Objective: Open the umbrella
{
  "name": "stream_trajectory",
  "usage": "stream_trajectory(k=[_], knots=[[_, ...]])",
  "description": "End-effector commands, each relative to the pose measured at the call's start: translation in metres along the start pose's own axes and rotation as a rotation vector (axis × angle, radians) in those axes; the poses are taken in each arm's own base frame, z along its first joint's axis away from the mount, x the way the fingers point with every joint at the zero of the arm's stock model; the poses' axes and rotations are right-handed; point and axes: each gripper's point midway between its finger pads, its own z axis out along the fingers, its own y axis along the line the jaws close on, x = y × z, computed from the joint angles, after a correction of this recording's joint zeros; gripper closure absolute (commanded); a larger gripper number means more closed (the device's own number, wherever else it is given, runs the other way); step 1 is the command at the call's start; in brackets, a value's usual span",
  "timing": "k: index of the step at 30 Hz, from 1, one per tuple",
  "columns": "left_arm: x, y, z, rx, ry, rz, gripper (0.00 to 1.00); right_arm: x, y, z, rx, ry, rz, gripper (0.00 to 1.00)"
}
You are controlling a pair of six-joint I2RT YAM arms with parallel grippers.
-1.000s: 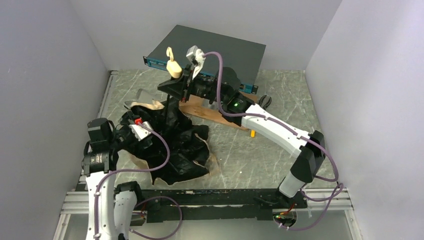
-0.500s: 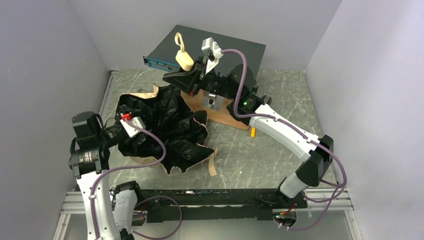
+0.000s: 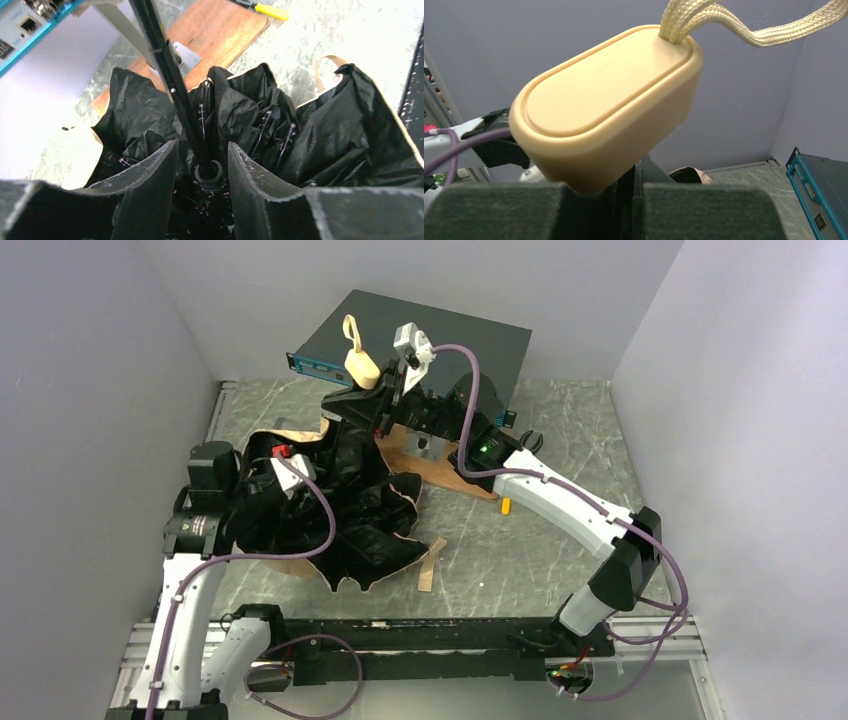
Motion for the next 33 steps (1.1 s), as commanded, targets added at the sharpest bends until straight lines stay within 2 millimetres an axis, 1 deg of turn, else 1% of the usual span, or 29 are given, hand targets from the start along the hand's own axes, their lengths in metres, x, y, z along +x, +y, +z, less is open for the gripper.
stream_trajectory(k=[1, 3, 7, 9, 14, 18, 25, 28, 30, 32, 33], knots=[[0.016, 0.014, 0.009, -0.058, 0.027, -0.025, 0.58, -0.061, 0.022, 0.0, -0.052, -0.158, -0.088, 1.0], [0.032, 0.014, 0.012, -0.063, 0.063, -0.028, 0.62, -0.068, 0.025, -0.002, -0.055, -0.169, -0.084, 1.0], [0.073, 0.008, 0.016, -0.048, 0.157, -0.022, 0.66, -0.085, 0.031, -0.005, -0.055, -0.195, -0.092, 1.0], [0.089, 0.004, 0.016, -0.037, 0.196, -0.022, 0.68, -0.095, 0.033, -0.007, -0.052, -0.212, -0.098, 1.0], [0.121, 0.001, 0.018, -0.039, 0.263, -0.026, 0.68, -0.118, 0.034, -0.01, -0.042, -0.262, -0.107, 1.0], [0.136, 0.004, 0.018, -0.044, 0.293, -0.032, 0.65, -0.138, 0.037, -0.011, -0.057, -0.306, -0.107, 1.0], [0.158, 0.024, 0.004, -0.111, 0.347, -0.068, 0.65, -0.164, 0.043, -0.013, -0.081, -0.365, -0.12, 1.0], [0.166, 0.03, -0.002, -0.133, 0.367, -0.082, 0.65, -0.17, 0.044, -0.011, -0.093, -0.382, -0.116, 1.0], [0.169, 0.03, -0.004, -0.129, 0.375, -0.076, 0.65, -0.173, 0.045, -0.01, -0.104, -0.392, -0.116, 1.0], [0.167, 0.025, -0.004, -0.106, 0.367, -0.069, 0.65, -0.17, 0.043, -0.008, -0.103, -0.387, -0.11, 1.0], [0.163, 0.022, -0.003, -0.092, 0.348, -0.06, 0.63, -0.166, 0.04, -0.007, -0.098, -0.378, -0.107, 1.0]])
